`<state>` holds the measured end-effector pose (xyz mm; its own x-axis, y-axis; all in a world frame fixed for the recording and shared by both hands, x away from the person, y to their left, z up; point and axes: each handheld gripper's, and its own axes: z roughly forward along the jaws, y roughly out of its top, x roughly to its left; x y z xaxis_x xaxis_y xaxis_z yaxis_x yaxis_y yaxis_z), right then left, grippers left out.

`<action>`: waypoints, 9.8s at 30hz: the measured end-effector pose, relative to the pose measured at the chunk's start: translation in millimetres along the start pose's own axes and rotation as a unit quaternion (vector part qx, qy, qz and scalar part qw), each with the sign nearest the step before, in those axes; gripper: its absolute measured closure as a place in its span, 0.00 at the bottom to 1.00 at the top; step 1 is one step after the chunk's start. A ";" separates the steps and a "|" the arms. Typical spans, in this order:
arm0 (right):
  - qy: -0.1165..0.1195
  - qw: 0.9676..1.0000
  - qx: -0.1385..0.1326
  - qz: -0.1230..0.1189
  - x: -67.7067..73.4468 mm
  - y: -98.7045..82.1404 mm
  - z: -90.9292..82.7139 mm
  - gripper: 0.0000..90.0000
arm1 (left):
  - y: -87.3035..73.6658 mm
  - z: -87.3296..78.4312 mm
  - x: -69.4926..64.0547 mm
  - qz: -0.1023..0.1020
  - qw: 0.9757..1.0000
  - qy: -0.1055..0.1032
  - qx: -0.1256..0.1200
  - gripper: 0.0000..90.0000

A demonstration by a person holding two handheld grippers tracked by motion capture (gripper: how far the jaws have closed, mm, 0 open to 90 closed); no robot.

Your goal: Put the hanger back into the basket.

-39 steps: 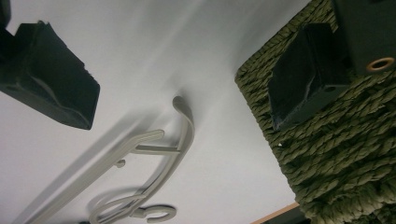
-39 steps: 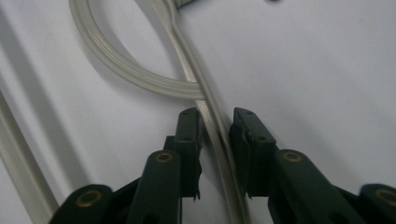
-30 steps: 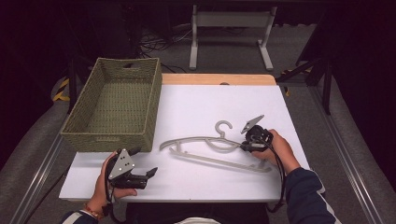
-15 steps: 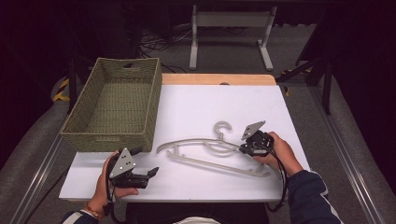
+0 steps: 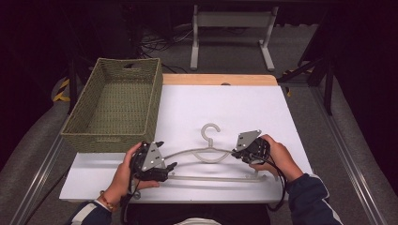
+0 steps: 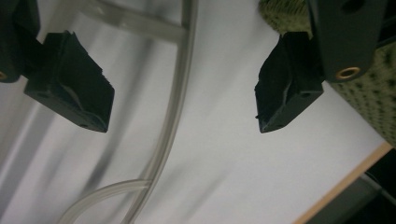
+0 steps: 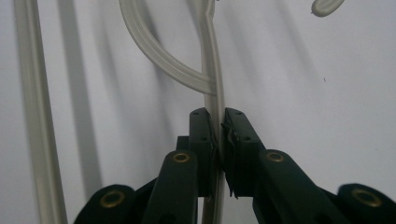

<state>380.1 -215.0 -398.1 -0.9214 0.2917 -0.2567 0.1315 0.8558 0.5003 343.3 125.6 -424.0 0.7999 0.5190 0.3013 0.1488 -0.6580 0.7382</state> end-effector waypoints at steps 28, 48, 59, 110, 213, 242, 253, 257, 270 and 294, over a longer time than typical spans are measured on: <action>-0.047 0.998 0.002 -0.037 11.8 36.8 0.5 0.89 | 32.3 29.5 -5.1 0.087 0.991 -0.013 0.099 0.89; -0.238 0.935 -0.208 0.158 -4.1 -15.8 -69.5 0.22 | 22.5 7.4 15.5 0.013 1.000 0.004 0.018 0.91; -0.268 0.908 -0.244 0.209 9.8 -64.6 -55.2 0.16 | 24.2 -4.0 21.0 -0.002 1.000 0.020 -0.016 0.91; -0.225 0.938 -0.181 0.190 30.6 -73.1 -10.0 0.17 | 36.9 -92.5 88.9 -0.125 0.979 0.100 -0.125 0.91; -0.195 0.950 -0.151 0.191 30.5 -73.7 4.0 0.21 | -29.2 -52.7 241.7 -0.214 0.950 0.222 0.050 0.80; -0.204 0.942 -0.182 0.193 31.5 -70.0 -7.7 0.22 | 19.9 -64.5 169.1 -0.152 0.968 0.158 -0.123 0.32; -0.205 0.940 -0.189 0.194 31.3 -69.4 -10.4 0.22 | 23.6 -57.5 140.7 -0.139 0.971 0.118 -0.155 0.11; -0.207 0.939 -0.192 0.194 31.6 -68.8 -11.5 0.22 | 24.8 -55.5 130.6 -0.132 0.972 0.106 -0.165 0.10; -0.211 0.937 -0.200 0.192 32.5 -66.4 -14.5 0.22 | 21.8 -57.0 103.5 -0.104 0.970 0.074 -0.207 0.10; -0.212 0.934 -0.214 0.190 33.8 -61.7 -17.0 0.21 | 3.7 -41.3 30.0 -0.072 0.975 0.012 -0.210 0.11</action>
<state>334.6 -265.2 -423.6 -0.5979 0.7607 -0.2526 0.1774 0.4329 0.8838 343.8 161.3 -387.3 0.7735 0.6055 0.1873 0.0023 -0.2982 0.9545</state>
